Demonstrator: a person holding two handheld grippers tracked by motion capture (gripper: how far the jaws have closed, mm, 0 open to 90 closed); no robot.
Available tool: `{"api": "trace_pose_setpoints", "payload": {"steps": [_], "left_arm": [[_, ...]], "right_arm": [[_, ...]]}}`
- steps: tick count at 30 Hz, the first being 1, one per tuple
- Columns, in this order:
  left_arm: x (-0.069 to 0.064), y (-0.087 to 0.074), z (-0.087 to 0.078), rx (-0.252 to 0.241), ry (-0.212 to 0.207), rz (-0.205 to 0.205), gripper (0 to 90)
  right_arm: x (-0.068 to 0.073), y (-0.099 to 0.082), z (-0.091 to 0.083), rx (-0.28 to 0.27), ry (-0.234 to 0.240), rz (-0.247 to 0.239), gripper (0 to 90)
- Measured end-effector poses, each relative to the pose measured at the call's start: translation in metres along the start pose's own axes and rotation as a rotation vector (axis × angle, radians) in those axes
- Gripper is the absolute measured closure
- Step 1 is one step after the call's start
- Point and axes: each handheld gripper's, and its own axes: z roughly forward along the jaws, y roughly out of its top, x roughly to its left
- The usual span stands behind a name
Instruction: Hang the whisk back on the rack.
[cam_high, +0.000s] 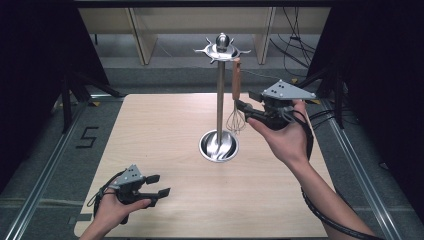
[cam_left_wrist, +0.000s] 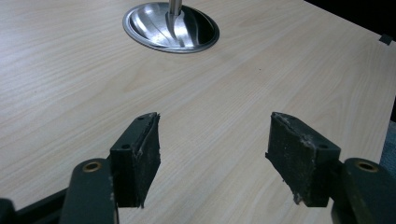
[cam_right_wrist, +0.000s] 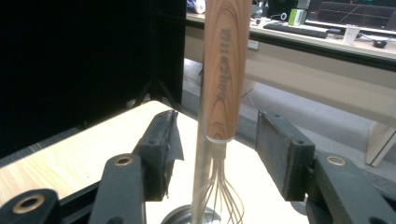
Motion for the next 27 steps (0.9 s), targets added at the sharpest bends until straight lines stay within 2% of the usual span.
{"api": "trace_pose_setpoints", "payload": {"steps": [7, 8, 11, 12, 13, 14, 15, 16, 17, 18, 19, 20, 21, 22, 23, 25, 26, 27], "left_arm": [[0.001, -0.001, 0.001, 0.002, -0.007, -0.004, 33.4], [0.001, -0.001, 0.001, 0.003, -0.005, -0.002, 33.4], [0.000, -0.001, 0.001, 0.004, -0.004, -0.003, 33.4], [0.000, -0.001, 0.001, -0.001, -0.004, -0.011, 33.3], [0.000, -0.001, 0.001, -0.001, -0.004, -0.011, 33.3], [0.000, -0.002, 0.001, 0.002, -0.001, -0.013, 33.3], [0.000, -0.002, 0.001, 0.002, -0.001, -0.013, 33.3], [0.001, -0.002, 0.001, -0.001, -0.002, -0.012, 33.2], [0.000, -0.002, 0.001, -0.001, 0.001, -0.014, 33.2], [0.000, -0.002, 0.001, -0.004, 0.004, -0.016, 33.2], [0.000, -0.002, 0.001, -0.004, 0.004, -0.016, 33.2], [0.000, -0.003, 0.002, 0.002, 0.002, -0.038, 33.2], [0.000, -0.003, 0.002, 0.002, 0.002, -0.038, 33.2], [0.000, -0.003, 0.003, 0.002, 0.005, -0.025, 33.2], [-0.001, -0.004, 0.004, 0.002, 0.009, -0.042, 33.2], [0.000, -0.003, 0.004, 0.003, 0.006, -0.029, 33.2], [0.000, -0.003, 0.004, 0.004, 0.006, -0.028, 33.2], [0.000, -0.004, 0.004, 0.009, 0.009, -0.041, 33.2]], "right_arm": [[-0.005, -0.012, -0.016, 0.018, -0.016, 0.003, 47.6], [-0.006, -0.014, -0.020, 0.013, -0.029, -0.003, 47.6], [-0.007, -0.022, -0.028, 0.028, -0.029, 0.021, 47.2], [-0.008, -0.029, -0.034, 0.032, -0.034, 0.015, 47.1], [-0.008, -0.029, -0.034, 0.032, -0.034, 0.015, 47.1], [-0.009, -0.041, -0.038, 0.035, -0.033, 0.023, 46.9], [-0.009, -0.041, -0.038, 0.035, -0.033, 0.023, 46.9], [-0.011, -0.054, -0.043, 0.054, -0.034, 0.015, 46.9], [-0.009, -0.063, -0.045, 0.066, -0.039, 0.045, 47.0], [-0.010, -0.075, -0.048, 0.081, -0.024, 0.057, 47.1], [-0.010, -0.075, -0.048, 0.081, -0.024, 0.057, 47.1], [-0.011, -0.091, -0.050, 0.103, -0.030, 0.074, 47.1], [-0.011, -0.091, -0.050, 0.103, -0.030, 0.074, 47.1], [-0.014, -0.112, -0.052, 0.136, -0.019, 0.081, 47.3], [-0.016, -0.121, -0.053, 0.141, -0.015, 0.083, 47.4], [-0.015, -0.128, -0.053, 0.155, -0.017, 0.098, 47.5], [-0.017, -0.142, -0.055, 0.206, -0.014, 0.106, 47.6], [-0.018, -0.150, -0.055, 0.197, -0.012, 0.126, 47.6]]}}
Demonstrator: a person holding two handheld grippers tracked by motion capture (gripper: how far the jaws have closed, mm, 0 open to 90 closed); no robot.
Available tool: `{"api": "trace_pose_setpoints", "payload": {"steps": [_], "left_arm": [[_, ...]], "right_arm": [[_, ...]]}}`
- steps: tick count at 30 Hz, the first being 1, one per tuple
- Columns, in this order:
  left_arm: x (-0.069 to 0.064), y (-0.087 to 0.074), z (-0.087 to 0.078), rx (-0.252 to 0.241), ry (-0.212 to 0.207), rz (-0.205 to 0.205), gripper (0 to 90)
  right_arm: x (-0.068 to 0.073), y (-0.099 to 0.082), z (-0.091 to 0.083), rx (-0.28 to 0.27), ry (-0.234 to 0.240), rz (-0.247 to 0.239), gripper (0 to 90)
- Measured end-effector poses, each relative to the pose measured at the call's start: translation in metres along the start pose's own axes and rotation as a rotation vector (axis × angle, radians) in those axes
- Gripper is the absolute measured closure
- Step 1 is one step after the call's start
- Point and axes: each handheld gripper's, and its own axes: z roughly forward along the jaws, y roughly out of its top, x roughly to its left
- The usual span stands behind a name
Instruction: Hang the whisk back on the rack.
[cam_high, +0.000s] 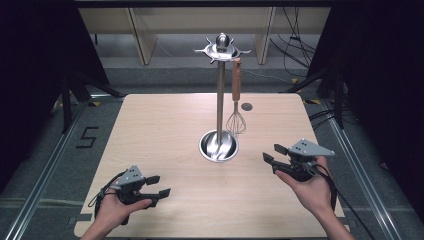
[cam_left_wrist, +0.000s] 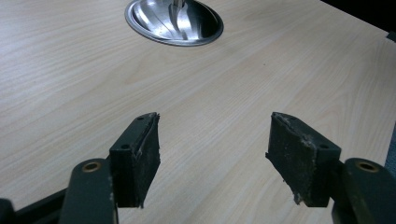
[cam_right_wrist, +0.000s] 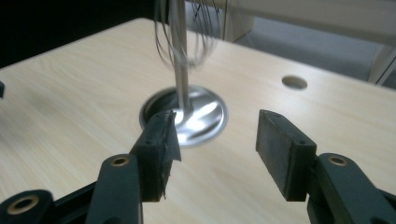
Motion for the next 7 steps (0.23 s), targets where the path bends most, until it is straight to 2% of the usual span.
{"api": "trace_pose_setpoints", "payload": {"steps": [1, 2, 3, 6, 7], "left_arm": [[0.001, 0.001, 0.000, 0.000, -0.003, 0.022, 33.2], [0.001, 0.001, 0.000, 0.000, -0.003, 0.022, 33.1], [0.002, 0.001, 0.000, 0.006, -0.002, 0.020, 33.0], [0.002, 0.001, 0.001, -0.002, -0.002, 0.013, 32.9], [0.002, 0.001, 0.001, -0.002, -0.002, 0.013, 32.9]], "right_arm": [[-0.001, -0.004, -0.001, 0.014, -0.010, 0.002, 47.7], [-0.005, -0.009, 0.000, 0.019, -0.001, -0.011, 47.6], [-0.004, -0.013, 0.000, 0.045, -0.006, 0.014, 47.6], [-0.008, -0.019, 0.002, 0.050, 0.002, 0.020, 47.1], [-0.009, -0.020, 0.003, 0.035, 0.009, 0.013, 46.4]]}}
